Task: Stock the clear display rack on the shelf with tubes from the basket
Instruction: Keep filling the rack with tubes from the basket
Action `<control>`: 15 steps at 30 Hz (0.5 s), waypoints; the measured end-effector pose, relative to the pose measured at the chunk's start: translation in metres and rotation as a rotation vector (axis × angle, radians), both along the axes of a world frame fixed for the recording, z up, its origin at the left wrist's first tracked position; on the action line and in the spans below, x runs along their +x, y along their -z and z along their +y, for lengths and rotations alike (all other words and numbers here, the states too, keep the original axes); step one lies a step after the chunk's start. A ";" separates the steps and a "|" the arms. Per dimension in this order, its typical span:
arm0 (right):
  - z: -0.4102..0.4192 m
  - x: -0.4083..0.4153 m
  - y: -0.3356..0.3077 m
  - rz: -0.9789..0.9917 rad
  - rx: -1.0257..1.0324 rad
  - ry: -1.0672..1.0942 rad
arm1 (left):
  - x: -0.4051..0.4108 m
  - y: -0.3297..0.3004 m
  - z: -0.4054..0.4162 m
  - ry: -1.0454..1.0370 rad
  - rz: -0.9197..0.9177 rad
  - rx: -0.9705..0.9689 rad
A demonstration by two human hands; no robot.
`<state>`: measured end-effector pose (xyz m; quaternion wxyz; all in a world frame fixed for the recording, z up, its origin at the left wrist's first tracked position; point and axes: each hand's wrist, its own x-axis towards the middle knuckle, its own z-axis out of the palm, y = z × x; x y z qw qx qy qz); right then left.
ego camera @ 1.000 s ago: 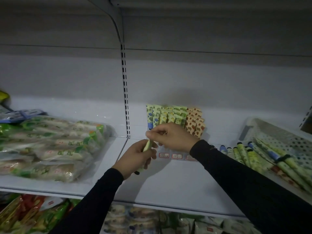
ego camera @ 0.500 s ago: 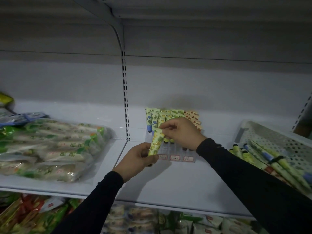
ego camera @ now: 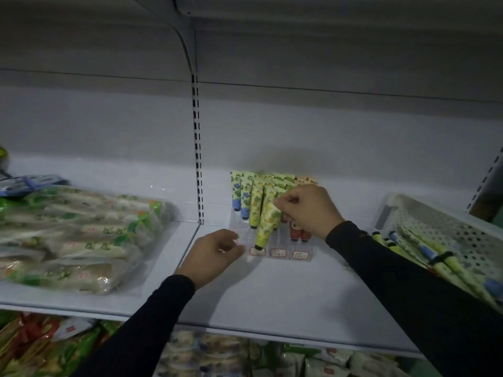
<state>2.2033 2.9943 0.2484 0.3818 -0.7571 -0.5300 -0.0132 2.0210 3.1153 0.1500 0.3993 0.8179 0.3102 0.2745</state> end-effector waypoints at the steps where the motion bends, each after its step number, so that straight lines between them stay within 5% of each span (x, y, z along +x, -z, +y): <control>1: 0.000 0.003 -0.002 -0.053 0.014 0.035 | -0.005 0.005 0.009 -0.065 0.080 0.102; 5: 0.006 0.011 -0.005 -0.173 0.078 0.111 | -0.019 0.029 0.034 -0.095 0.413 0.330; 15: 0.035 0.015 0.015 -0.248 0.042 0.129 | -0.018 0.063 0.049 -0.081 0.415 0.576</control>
